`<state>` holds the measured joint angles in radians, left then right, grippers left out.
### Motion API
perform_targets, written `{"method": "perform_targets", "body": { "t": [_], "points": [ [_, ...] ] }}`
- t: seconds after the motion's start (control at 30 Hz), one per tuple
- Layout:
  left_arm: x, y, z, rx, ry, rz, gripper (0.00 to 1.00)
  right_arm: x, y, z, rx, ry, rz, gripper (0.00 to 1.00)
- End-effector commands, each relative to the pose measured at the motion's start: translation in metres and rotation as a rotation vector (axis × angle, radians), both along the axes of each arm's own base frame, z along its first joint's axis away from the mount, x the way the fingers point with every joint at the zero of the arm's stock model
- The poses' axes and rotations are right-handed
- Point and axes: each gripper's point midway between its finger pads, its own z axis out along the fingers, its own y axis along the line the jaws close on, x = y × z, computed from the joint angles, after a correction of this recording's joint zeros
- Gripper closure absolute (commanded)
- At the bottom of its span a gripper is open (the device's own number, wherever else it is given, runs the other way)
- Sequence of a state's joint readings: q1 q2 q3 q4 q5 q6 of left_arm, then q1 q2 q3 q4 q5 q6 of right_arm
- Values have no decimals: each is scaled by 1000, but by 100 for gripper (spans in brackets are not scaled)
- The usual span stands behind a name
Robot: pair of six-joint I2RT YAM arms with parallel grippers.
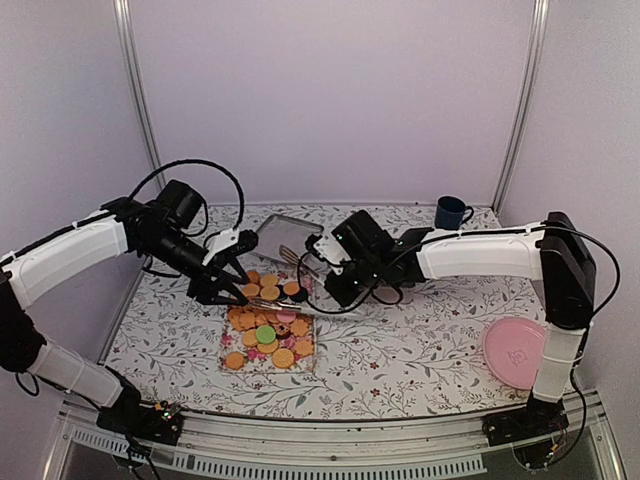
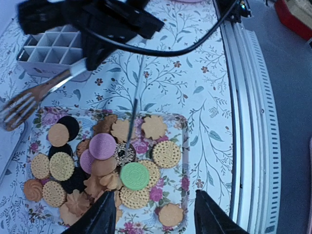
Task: Pack the cookies
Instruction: Pass from the right arm to the left
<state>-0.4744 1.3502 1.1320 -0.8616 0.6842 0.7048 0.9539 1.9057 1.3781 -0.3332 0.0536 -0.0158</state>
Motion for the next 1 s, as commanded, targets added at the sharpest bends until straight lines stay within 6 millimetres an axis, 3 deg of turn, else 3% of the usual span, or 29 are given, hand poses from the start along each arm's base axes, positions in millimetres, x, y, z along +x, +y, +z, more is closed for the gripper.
{"method": "perform_targets", "body": {
  "t": [0.0, 0.13, 0.23, 0.4, 0.47, 0.77, 0.97],
  "points": [
    [-29, 3, -12, 132, -31, -134, 47, 1, 18, 18, -32, -38, 35, 100],
    [-33, -2, -8, 162, -88, -187, 53, 2, 32, 29, -37, -52, 52, 100],
    [-34, -4, -10, 187, -111, -219, 63, 1, 38, 34, -44, -61, 64, 100],
    [-41, -3, -26, 235, -100, -247, 84, 0, 41, 41, -51, -69, 71, 100],
    [-40, -2, -33, 258, -104, -239, 88, -1, 43, 45, -47, -75, 74, 100],
    [-18, -7, -30, 248, -201, -142, 78, -5, 47, 49, -65, -98, 87, 100],
    [-13, -10, -15, 236, -240, -130, 73, -5, 50, 52, -67, -103, 96, 100]
  ]
}}
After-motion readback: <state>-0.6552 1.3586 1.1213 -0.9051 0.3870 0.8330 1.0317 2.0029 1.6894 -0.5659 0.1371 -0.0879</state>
